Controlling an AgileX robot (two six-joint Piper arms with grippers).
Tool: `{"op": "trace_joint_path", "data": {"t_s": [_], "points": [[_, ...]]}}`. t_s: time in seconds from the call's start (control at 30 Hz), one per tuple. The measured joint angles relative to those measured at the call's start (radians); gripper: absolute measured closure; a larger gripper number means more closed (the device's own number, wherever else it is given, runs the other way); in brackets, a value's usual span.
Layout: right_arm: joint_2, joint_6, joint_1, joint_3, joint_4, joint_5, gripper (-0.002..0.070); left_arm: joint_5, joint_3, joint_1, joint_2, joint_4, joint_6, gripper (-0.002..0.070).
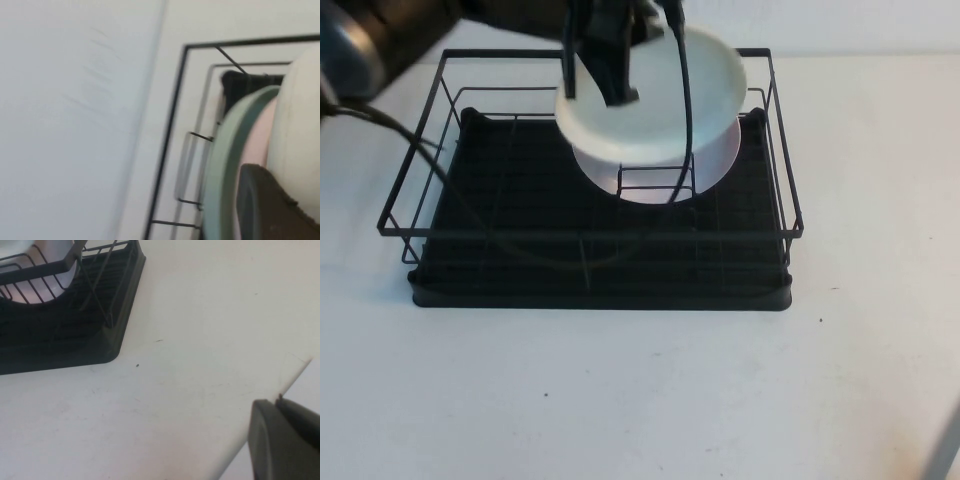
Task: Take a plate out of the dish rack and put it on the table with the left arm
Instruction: Grasp the plate from the shelf, then place the plate from the table
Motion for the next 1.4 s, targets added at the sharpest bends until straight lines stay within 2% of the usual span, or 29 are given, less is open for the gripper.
{"op": "trace_joint_path", "data": {"t_s": [0.13, 0.2, 0.3, 0.37, 0.47, 0.53, 0.63, 0.8, 0.97, 1.07, 1.17, 1.4], "points": [[0.000, 0.000, 0.000, 0.000, 0.000, 0.000, 0.0696, 0.007, 0.000, 0.000, -0.112, 0.006, -0.023, 0.0620], [0.000, 0.000, 0.000, 0.000, 0.000, 0.000, 0.0696, 0.020, 0.000, 0.002, -0.173, 0.008, -0.099, 0.0620], [0.000, 0.000, 0.000, 0.000, 0.000, 0.000, 0.0696, 0.083, 0.000, 0.008, -0.260, 0.012, -0.422, 0.0620], [0.000, 0.000, 0.000, 0.000, 0.000, 0.000, 0.0696, 0.198, -0.002, 0.032, -0.314, 0.012, -0.647, 0.0620], [0.000, 0.000, 0.000, 0.000, 0.000, 0.000, 0.0696, 0.409, 0.003, 0.102, -0.357, -0.006, -0.804, 0.0620], [0.000, 0.000, 0.000, 0.000, 0.000, 0.000, 0.0696, 0.502, 0.034, 0.173, -0.368, -0.060, -0.841, 0.0620], [0.000, 0.000, 0.000, 0.000, 0.000, 0.000, 0.0696, 0.566, 0.134, 0.281, -0.386, -0.219, -0.832, 0.0620], [0.000, 0.000, 0.000, 0.000, 0.000, 0.000, 0.0696, 0.574, 0.454, 0.442, -0.470, -0.593, -0.686, 0.0620], [0.000, 0.000, 0.000, 0.000, 0.000, 0.000, 0.0696, 0.568, 0.856, 0.545, -0.583, -0.878, -0.502, 0.0620], [0.000, 0.000, 0.000, 0.000, 0.000, 0.000, 0.0696, 0.474, 1.091, 0.564, -0.622, -0.941, -0.414, 0.0620], [0.000, 0.000, 0.000, 0.000, 0.000, 0.000, 0.0696, 0.347, 1.237, 0.564, -0.627, -0.960, -0.343, 0.0620], [0.000, 0.000, 0.000, 0.000, 0.000, 0.000, 0.0696, 0.228, 1.334, 0.567, -0.542, -1.002, -0.203, 0.0620]]}}
